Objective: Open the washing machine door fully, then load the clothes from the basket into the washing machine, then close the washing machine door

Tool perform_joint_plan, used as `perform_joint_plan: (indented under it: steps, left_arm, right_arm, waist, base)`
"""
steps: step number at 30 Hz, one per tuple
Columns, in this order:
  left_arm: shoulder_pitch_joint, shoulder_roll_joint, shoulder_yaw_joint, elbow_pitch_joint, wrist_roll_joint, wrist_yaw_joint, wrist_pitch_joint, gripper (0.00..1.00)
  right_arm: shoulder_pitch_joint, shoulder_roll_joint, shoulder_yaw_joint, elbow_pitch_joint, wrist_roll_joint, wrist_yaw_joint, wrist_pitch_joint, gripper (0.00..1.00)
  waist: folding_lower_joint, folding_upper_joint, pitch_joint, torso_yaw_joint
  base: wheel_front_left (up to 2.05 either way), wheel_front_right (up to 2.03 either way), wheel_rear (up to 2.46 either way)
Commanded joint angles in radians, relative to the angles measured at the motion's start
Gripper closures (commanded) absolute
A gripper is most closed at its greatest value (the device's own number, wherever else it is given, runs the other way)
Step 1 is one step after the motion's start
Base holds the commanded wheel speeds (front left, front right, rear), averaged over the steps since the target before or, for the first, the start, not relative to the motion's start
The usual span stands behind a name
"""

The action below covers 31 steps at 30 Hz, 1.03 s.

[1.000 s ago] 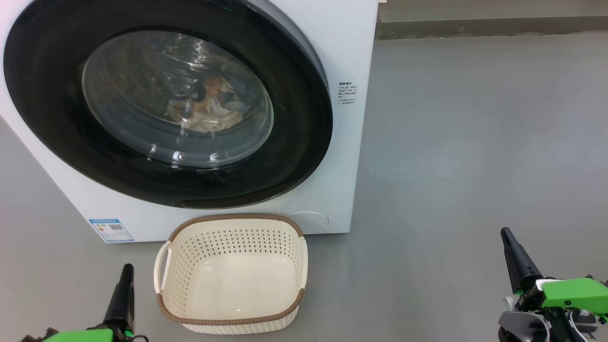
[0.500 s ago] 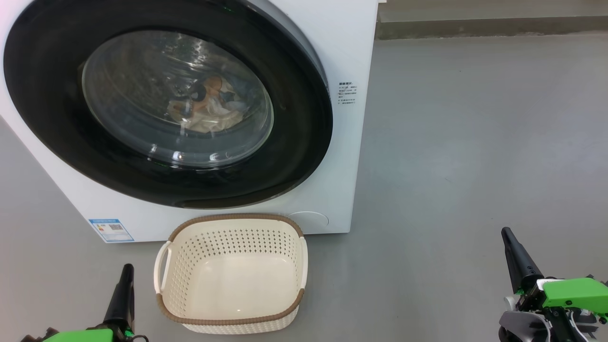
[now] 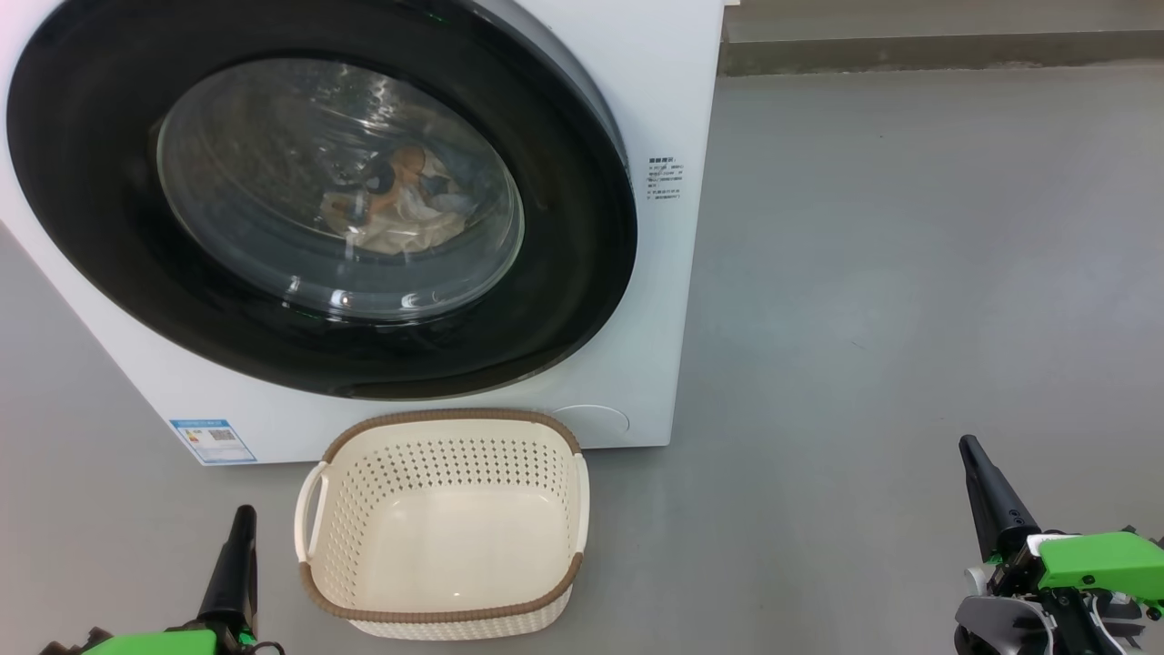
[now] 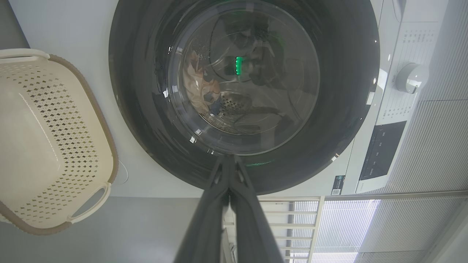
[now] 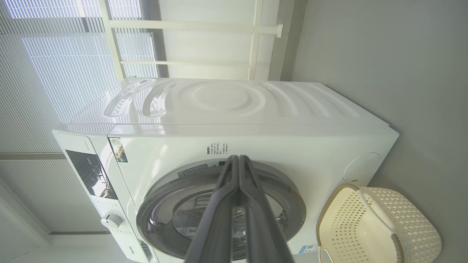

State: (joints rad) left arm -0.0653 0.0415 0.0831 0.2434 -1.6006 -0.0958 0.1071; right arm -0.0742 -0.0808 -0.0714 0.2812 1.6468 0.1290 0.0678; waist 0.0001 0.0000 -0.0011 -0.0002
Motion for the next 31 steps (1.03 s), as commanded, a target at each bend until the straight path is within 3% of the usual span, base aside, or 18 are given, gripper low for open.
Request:
perform_joint_plan:
  steps: [1,31]
  left_arm:
    - [-0.045,0.009,0.033,-0.031,-0.007,-0.001,0.006,1.0]
    - [-0.045,0.009,0.033,-0.031,-0.007,-0.001,0.006,1.0]
  right_arm:
    - [-0.043,-0.018,0.022,-0.03,0.017,0.002,-0.006,1.0]
    - [-0.043,-0.022,0.027,-0.031,0.022,0.002,-0.01,1.0]
  waist:
    - [-0.0001,0.0,0.0,0.0]
    - [-0.0001,0.0,0.0,0.0]
  base:
    - [0.0,0.0,0.0]
    - [0.0,0.0,0.0]
